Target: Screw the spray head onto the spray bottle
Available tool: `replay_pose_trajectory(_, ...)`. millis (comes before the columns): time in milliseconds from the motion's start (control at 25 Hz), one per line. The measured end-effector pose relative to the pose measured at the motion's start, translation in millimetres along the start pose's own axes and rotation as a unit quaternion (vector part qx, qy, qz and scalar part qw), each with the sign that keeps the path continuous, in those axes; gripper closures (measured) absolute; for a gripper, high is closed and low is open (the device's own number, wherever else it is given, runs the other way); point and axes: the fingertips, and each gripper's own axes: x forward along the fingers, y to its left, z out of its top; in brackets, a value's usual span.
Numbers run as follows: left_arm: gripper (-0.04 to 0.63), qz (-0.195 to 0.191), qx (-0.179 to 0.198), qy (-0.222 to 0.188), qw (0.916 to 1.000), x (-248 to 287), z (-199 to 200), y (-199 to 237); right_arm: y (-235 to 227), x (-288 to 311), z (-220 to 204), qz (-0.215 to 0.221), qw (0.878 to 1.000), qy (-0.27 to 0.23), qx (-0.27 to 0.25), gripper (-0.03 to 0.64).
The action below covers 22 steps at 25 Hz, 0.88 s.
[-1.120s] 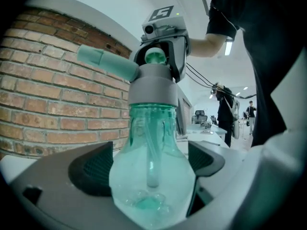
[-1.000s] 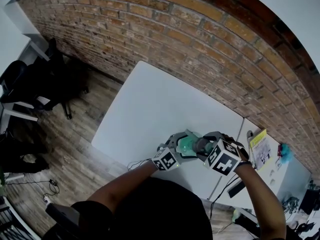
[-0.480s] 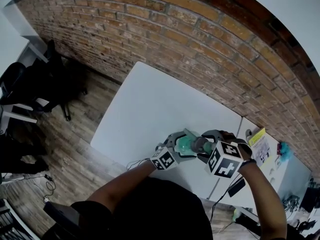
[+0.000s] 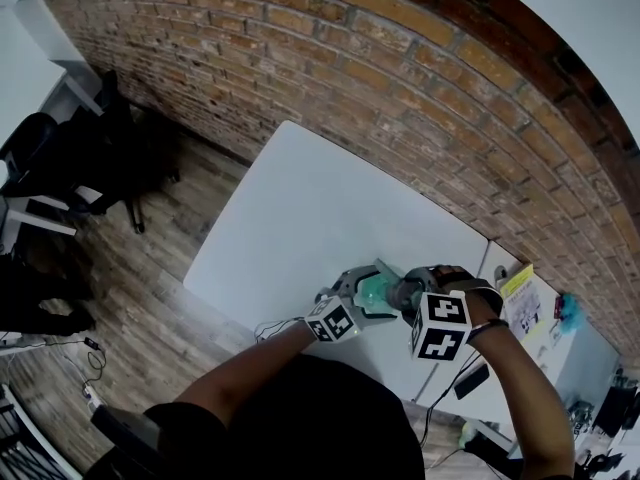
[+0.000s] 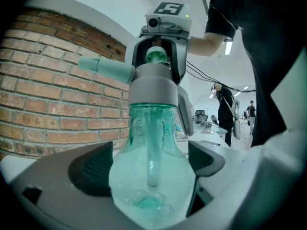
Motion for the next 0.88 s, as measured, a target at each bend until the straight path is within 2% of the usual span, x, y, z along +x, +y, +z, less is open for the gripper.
replay_pose_trajectory(80,0.115,0.001,0.000,-0.001,1.0000,-1,0,0,-3,0,1,0.015,0.997,-0.025,0.073,0.351)
replay_pose_trajectory(200,0.115,0.002,-0.001,-0.002,1.0000,-1,-1,0,-7,-1,1,0.022,0.985,-0.067,0.159,0.351)
replay_pose_trajectory(440,0.115,0.007,-0.002,-0.005,1.0000,-1,-1,0,-12,-2,-1,0.019,0.948,-0.110,0.297,0.350)
replay_pose_trajectory(520,0.115,0.008,-0.002,-0.004,1.0000,-1,0,0,-14,-2,-4,0.013,0.942,-0.113,0.314,0.350)
replay_pose_trajectory(600,0.115,0.007,-0.003,-0.002,1.0000,-1,0,1,-13,-2,-3,0.012,0.941,-0.115,0.317,0.350)
replay_pose_trajectory(760,0.115,0.005,-0.003,0.000,1.0000,-1,-1,0,-12,-4,-1,0.019,0.942,-0.121,0.312,0.350)
replay_pose_trajectory(880,0.115,0.005,-0.002,-0.002,1.0000,0,0,0,-14,-18,5,0.021,0.949,-0.129,0.287,0.350)
